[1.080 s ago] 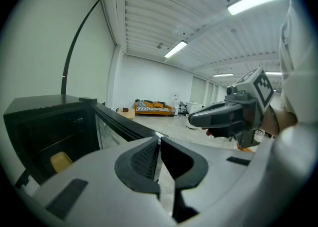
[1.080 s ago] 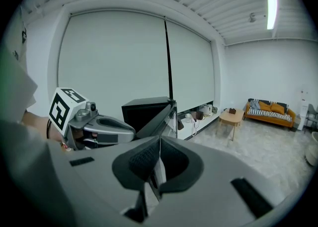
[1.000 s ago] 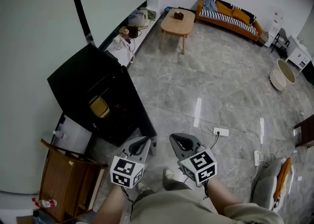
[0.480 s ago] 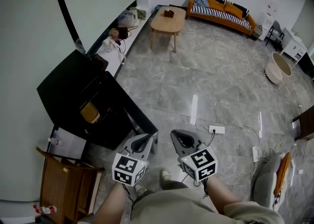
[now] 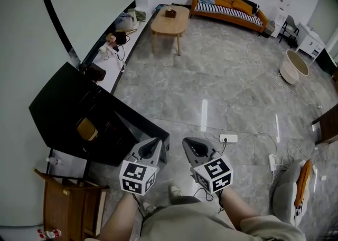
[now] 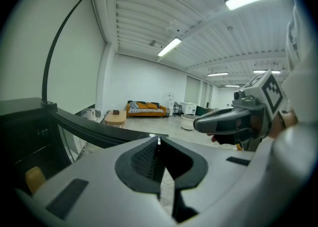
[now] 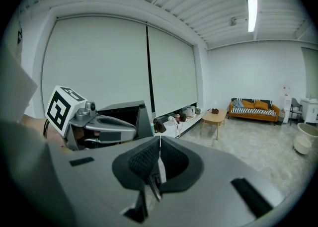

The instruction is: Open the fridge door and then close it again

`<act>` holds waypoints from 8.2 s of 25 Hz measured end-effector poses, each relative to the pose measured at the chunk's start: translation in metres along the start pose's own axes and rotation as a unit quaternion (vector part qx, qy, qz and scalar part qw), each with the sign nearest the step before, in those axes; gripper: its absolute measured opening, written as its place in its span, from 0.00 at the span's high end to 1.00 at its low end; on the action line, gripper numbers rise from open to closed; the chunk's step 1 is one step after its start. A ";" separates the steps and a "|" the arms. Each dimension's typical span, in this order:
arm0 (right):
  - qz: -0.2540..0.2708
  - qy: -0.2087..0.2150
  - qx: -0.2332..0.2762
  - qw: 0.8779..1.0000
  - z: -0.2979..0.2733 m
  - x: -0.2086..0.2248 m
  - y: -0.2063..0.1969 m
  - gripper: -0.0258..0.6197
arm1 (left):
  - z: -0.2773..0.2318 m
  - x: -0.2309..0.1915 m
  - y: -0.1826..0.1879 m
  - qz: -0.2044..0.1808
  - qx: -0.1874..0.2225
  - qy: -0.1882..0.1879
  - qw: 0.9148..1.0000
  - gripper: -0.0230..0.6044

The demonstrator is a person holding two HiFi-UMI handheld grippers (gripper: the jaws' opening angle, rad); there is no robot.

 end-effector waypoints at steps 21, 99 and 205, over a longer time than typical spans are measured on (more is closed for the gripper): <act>-0.039 -0.030 0.024 0.998 -0.024 0.087 0.015 0.96 | -0.098 -0.020 0.063 -0.020 0.015 -0.015 1.000 0.94; 0.049 0.149 -0.016 0.988 -0.149 0.139 0.052 0.49 | -0.030 -0.068 0.072 0.010 0.028 0.106 0.994 0.94; 0.084 0.182 -0.100 0.974 -0.104 -0.136 -0.002 0.60 | 0.227 -0.102 -0.104 0.062 0.023 0.141 0.988 0.94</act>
Point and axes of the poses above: the fingertips, and each gripper's own axes: z backward along the fingers, x to its right, y out of its top, the point moved 9 cm from there along z, backward along the fingers, and after that the axes turned 14 degrees about -x, right-handed, at the moved point
